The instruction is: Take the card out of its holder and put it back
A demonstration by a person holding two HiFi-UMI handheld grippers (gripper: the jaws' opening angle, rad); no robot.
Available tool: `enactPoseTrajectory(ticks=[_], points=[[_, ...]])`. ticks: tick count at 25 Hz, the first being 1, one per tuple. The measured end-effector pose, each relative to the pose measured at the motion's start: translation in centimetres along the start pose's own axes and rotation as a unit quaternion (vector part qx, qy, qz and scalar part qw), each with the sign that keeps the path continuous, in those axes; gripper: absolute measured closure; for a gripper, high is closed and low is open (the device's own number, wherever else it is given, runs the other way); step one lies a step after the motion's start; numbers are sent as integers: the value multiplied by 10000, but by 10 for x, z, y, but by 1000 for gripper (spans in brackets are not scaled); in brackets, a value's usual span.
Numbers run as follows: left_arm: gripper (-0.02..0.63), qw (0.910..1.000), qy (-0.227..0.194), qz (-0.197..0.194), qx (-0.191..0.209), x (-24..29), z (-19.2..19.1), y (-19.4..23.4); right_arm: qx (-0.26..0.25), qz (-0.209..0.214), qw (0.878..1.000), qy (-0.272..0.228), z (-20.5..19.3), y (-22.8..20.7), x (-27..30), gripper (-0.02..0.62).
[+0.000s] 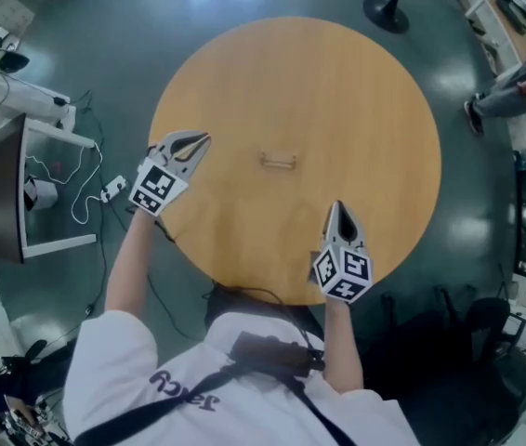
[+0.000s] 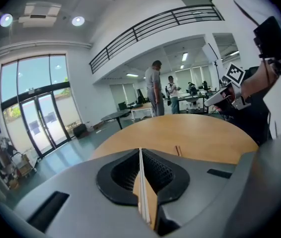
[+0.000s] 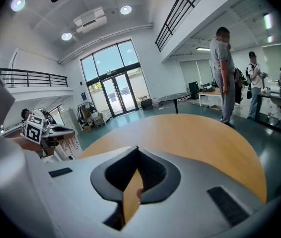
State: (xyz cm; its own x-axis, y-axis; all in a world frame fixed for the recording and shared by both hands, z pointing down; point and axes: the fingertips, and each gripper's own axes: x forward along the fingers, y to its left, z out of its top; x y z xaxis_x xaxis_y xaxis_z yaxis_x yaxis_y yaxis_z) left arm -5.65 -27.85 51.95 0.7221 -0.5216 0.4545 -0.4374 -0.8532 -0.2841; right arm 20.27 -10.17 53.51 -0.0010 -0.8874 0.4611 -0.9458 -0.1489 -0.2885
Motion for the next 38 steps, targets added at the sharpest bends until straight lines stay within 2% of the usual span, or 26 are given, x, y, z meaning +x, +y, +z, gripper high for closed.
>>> enactPoseTrajectory(ticks=[4, 7, 12, 14, 20, 24, 33, 38], points=[[580, 9956, -318, -646, 597, 26, 29, -1, 27, -68, 9999, 78, -2, -8, 7, 577], [580, 9849, -580, -1270, 1026, 42, 49, -13, 31, -125, 9998, 146, -8, -10, 9, 577], [580, 9629, -1100, -2112, 1267, 64, 79, -42, 6, -227, 9994, 255, -12, -12, 6, 577], [580, 9563, -1291, -2351, 1164, 71, 89, -53, 6, -266, 9992, 285, -13, -13, 5, 577], [580, 9396, -1743, -2939, 209, 95, 110, -74, 11, -271, 9990, 343, -15, -14, 4, 577], [580, 9250, -1917, -3274, -202, 108, 116, -84, 2, -255, 9989, 386, -18, -13, 4, 577], [580, 9107, -1731, -3733, -356, 116, 110, -109, -10, -305, 9984, 466, -23, -12, 3, 577], [580, 9099, -1659, -3775, -443, 120, 107, -116, 5, -337, 9983, 469, -23, -12, 5, 577]])
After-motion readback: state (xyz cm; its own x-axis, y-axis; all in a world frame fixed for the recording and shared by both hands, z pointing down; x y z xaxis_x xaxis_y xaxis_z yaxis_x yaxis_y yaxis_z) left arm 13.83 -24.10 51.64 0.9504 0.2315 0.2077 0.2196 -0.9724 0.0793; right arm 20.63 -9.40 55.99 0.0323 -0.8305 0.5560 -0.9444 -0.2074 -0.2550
